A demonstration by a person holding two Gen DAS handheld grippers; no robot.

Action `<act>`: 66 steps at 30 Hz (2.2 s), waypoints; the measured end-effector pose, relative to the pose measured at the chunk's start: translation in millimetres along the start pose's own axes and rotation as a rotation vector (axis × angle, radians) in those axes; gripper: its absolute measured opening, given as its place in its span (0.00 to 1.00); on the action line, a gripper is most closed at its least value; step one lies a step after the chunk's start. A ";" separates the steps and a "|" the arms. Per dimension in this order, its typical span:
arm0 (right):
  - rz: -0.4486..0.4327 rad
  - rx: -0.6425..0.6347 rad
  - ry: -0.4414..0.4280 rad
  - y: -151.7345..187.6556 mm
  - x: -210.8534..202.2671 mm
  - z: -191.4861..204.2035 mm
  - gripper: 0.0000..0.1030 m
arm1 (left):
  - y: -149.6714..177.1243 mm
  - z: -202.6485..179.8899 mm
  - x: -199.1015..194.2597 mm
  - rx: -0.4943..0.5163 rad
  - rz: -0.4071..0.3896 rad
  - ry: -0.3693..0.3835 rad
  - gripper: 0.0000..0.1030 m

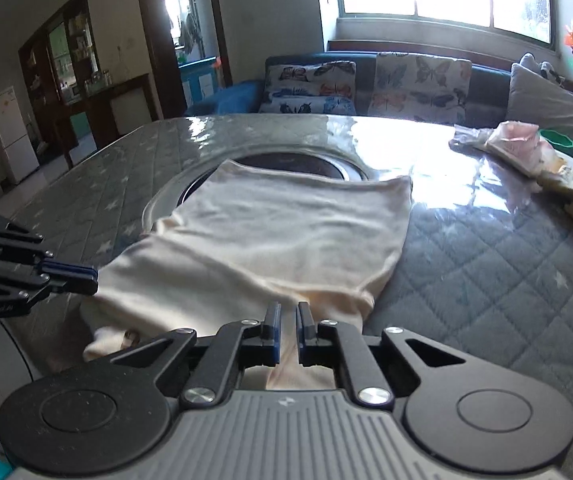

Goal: Fold clothes

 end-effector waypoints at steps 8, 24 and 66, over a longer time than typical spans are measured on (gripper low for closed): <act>0.066 -0.035 0.001 3.3 45.3 2.4 0.07 | 8.8 -0.2 27.4 -0.015 0.083 0.019 0.10; 0.099 -0.206 -0.083 23.6 14.4 35.0 0.18 | 29.0 -56.1 -10.3 0.233 0.057 0.111 0.43; 0.073 -0.299 -0.209 18.8 14.9 40.4 0.12 | 15.9 -20.5 -6.9 0.135 -0.020 -0.008 0.36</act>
Point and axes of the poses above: each gripper's, at about its wrist camera, not at the fingertips, and x roughly the way its jaws point, z to its left, y to its underside, the point moved 5 cm from there along x, roughly the way its jaws point, and after that the axes turned 2 degrees about y, right-handed, at the moved point
